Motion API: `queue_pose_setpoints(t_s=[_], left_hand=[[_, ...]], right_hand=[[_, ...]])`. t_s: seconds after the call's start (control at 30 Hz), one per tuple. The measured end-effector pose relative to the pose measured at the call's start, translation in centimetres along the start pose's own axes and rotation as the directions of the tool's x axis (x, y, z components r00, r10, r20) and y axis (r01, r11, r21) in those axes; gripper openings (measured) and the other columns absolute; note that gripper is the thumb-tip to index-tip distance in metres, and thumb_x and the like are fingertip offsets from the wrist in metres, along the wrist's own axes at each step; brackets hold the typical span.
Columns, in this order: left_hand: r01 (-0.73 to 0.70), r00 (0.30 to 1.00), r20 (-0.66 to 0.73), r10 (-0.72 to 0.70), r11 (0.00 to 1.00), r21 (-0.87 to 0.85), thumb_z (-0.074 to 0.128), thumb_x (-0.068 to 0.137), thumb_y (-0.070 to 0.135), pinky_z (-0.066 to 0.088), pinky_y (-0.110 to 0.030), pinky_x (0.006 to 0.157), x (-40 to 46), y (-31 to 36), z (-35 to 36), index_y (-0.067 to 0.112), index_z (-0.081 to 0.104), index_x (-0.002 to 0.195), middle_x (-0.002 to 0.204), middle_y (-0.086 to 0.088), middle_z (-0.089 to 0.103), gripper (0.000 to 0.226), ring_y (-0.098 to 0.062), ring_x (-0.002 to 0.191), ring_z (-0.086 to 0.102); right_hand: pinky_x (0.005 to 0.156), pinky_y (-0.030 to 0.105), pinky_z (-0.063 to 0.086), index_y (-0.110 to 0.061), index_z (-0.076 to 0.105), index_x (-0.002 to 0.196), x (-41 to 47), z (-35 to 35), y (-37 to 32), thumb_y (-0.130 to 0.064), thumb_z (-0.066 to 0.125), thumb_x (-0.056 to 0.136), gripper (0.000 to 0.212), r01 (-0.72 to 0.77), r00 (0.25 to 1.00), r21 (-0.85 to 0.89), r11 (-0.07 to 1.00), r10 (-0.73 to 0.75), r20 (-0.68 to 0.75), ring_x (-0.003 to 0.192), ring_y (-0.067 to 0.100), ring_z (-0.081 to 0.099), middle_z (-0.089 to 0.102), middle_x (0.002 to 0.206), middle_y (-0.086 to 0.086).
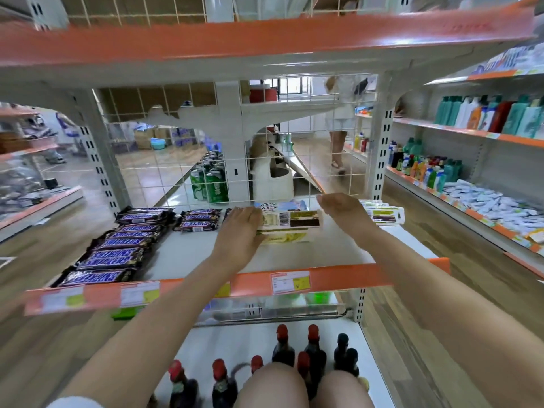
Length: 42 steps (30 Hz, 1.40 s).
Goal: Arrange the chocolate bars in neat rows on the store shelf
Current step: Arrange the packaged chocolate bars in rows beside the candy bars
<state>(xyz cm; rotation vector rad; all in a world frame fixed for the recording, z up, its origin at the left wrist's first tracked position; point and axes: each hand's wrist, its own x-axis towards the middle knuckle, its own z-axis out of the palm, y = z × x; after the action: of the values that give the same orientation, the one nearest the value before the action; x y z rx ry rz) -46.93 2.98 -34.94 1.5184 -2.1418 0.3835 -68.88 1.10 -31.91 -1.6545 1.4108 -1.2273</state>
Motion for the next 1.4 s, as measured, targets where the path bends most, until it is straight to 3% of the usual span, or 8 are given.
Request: queue_pose_setpoints(t_s=[0.37, 0.47, 0.57, 0.67, 0.83, 1.1, 1.27, 1.4], left_hand=[[-0.043, 0.999, -0.031, 0.042, 0.998, -0.052, 0.074, 0.077, 0.016, 0.039, -0.039, 0.096, -0.7, -0.2, 1.0, -0.002, 0.059, 0.113, 0.114, -0.017, 0.06, 0.043, -0.037, 0.107, 0.053], [0.023, 0.999, -0.026, -0.027, 0.992, -0.124, 0.065, 0.086, 0.024, 0.032, -0.034, 0.104, -0.8, -0.2, 1.2, 0.004, 0.047, 0.132, 0.135, -0.011, 0.048, 0.053, -0.029, 0.126, 0.042], [0.193, 0.972, -0.065, -0.227, 0.922, -0.336, 0.058, 0.091, 0.019, 0.036, -0.034, 0.099, -0.5, -0.2, 1.3, 0.003, 0.048, 0.131, 0.133, -0.013, 0.049, 0.044, -0.028, 0.125, 0.044], [0.4, 0.882, 0.044, -0.47, 0.695, -0.597, 0.054, 0.093, 0.021, 0.046, -0.037, 0.084, 0.2, -0.2, 1.1, 0.003, 0.063, 0.094, 0.099, -0.015, 0.064, 0.02, -0.033, 0.1, 0.059], [0.635, 0.66, 0.589, -0.467, -0.072, -0.769, 0.046, 0.095, 0.042, 0.054, -0.026, 0.058, 0.8, 0.7, -0.5, 0.006, 0.057, 0.083, 0.079, -0.012, 0.065, 0.04, -0.022, 0.068, 0.062], [0.551, 0.683, 0.653, -0.326, -0.358, -0.754, 0.053, 0.094, 0.018, 0.057, -0.022, 0.054, 0.5, 0.9, -0.6, 0.007, 0.057, 0.093, 0.078, -0.014, 0.06, 0.012, -0.019, 0.07, 0.06], [0.498, 0.708, 0.599, -0.374, -0.337, -0.799, 0.054, 0.093, 0.009, 0.057, -0.022, 0.053, 0.4, 0.7, -0.3, 0.005, 0.055, 0.083, 0.053, -0.008, 0.065, 0.011, -0.01, 0.048, 0.065], [0.435, 0.721, 0.548, -0.423, -0.34, -0.834, 0.054, 0.092, 0.009, 0.058, -0.022, 0.054, 0.2, 0.5, 0.1, 0.003, 0.05, 0.099, 0.062, -0.011, 0.064, 0.01, -0.009, 0.049, 0.065]], right_hand=[[0.067, 0.021, 0.048, -0.008, 0.064, 0.091, -0.5, -0.5, 0.9, -0.018, 0.064, 0.088, 0.011, -0.076, 0.981, -0.059, 0.995, 0.085, 0.175, 0.071, 0.012, 0.054, 0.06, 0.084, 0.005], [0.064, 0.024, 0.04, -0.008, 0.063, 0.089, -0.8, -0.4, 0.7, -0.02, 0.061, 0.09, 0.012, 0.125, 0.989, -0.23, 0.965, -0.104, 0.101, 0.075, 0.015, 0.054, 0.059, 0.083, -0.001], [0.064, 0.026, 0.036, -0.008, 0.064, 0.094, -1.2, -0.5, 0.6, -0.016, 0.06, 0.09, 0.01, 0.434, 0.867, -0.589, 0.682, -0.493, 0.069, 0.085, 0.023, 0.058, 0.061, 0.092, 0.002], [0.049, 0.028, 0.044, -0.007, 0.066, 0.084, -1.3, -0.7, 1.2, 0.0, 0.078, 0.068, 0.021, 0.575, 0.56, -0.791, 0.208, -0.805, 0.196, 0.07, 0.028, 0.063, 0.064, 0.083, 0.008], [0.062, 0.032, 0.053, -0.006, 0.059, 0.088, -1.4, -1.0, 1.9, 0.006, 0.066, 0.075, 0.018, 0.646, 0.233, -0.759, -0.08, -0.927, 0.295, 0.074, 0.028, 0.065, 0.067, 0.085, 0.011], [0.072, 0.032, 0.056, -0.004, 0.058, 0.088, -2.0, -1.2, 2.6, 0.003, 0.053, 0.087, 0.009, 0.665, 0.1, -0.705, -0.245, -0.907, 0.409, 0.081, 0.025, 0.068, 0.07, 0.088, 0.011], [0.082, 0.037, 0.047, -0.006, 0.061, 0.099, -1.4, -1.1, 3.6, 0.008, 0.046, 0.08, 0.027, 0.607, 0.268, -0.786, -0.117, -0.901, 0.341, 0.091, 0.029, 0.062, 0.067, 0.102, 0.013], [0.081, 0.036, 0.048, -0.005, 0.058, 0.115, -1.3, -0.8, 2.6, 0.007, 0.055, 0.084, 0.033, 0.446, 0.726, -0.678, 0.584, -0.679, -0.108, 0.094, 0.032, 0.061, 0.062, 0.11, 0.015]])
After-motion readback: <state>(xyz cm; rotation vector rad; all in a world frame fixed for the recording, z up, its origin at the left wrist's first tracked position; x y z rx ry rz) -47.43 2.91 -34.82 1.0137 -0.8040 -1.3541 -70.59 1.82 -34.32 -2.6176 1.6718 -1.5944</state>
